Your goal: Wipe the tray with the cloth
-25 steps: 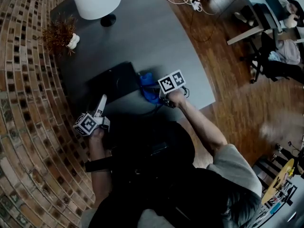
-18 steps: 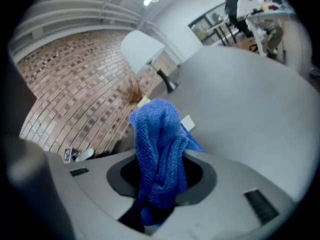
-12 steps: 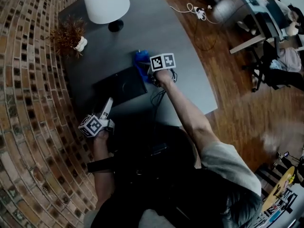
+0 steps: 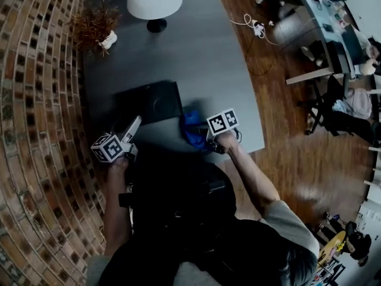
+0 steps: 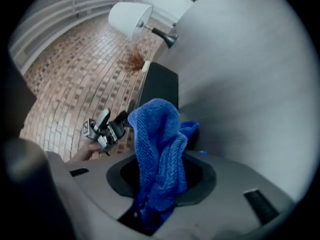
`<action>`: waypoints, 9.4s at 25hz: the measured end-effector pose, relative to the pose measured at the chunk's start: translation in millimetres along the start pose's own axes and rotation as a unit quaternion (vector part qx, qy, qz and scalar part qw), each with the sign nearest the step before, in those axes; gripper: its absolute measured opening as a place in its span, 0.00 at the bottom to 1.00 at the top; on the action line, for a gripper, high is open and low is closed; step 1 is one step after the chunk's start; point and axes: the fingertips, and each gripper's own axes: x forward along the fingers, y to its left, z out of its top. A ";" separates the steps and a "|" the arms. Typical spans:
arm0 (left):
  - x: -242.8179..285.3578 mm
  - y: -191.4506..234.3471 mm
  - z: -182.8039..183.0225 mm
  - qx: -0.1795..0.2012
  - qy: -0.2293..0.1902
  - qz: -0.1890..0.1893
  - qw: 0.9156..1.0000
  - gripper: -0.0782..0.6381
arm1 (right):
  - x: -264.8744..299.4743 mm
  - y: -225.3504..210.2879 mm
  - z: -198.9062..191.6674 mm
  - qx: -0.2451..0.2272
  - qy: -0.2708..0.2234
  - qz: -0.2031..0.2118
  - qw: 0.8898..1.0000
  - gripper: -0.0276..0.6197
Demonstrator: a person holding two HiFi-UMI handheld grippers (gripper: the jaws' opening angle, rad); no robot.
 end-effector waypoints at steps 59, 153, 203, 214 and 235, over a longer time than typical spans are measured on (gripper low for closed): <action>19.5 -13.6 -23.5 -0.084 0.036 -0.012 0.996 0.59 | 60.6 0.5 214.8 0.005 -0.150 0.004 0.989 0.24; 24.2 -61.5 -44.2 0.090 0.050 -0.092 0.990 0.58 | -112.4 51.2 61.3 -0.544 0.041 -0.399 0.737 0.48; 25.8 -54.6 -42.4 0.098 0.055 -0.070 0.991 0.55 | -260.5 -17.1 59.0 -0.408 0.025 -0.432 0.804 0.25; 23.6 -57.9 -39.8 0.101 0.045 -0.063 0.992 0.55 | -197.0 -123.6 -65.4 0.014 -0.092 -0.364 0.927 0.73; 27.7 -59.7 -47.8 0.110 0.056 -0.060 0.990 0.55 | 50.8 -3.4 147.3 -0.618 0.201 -0.387 0.654 0.29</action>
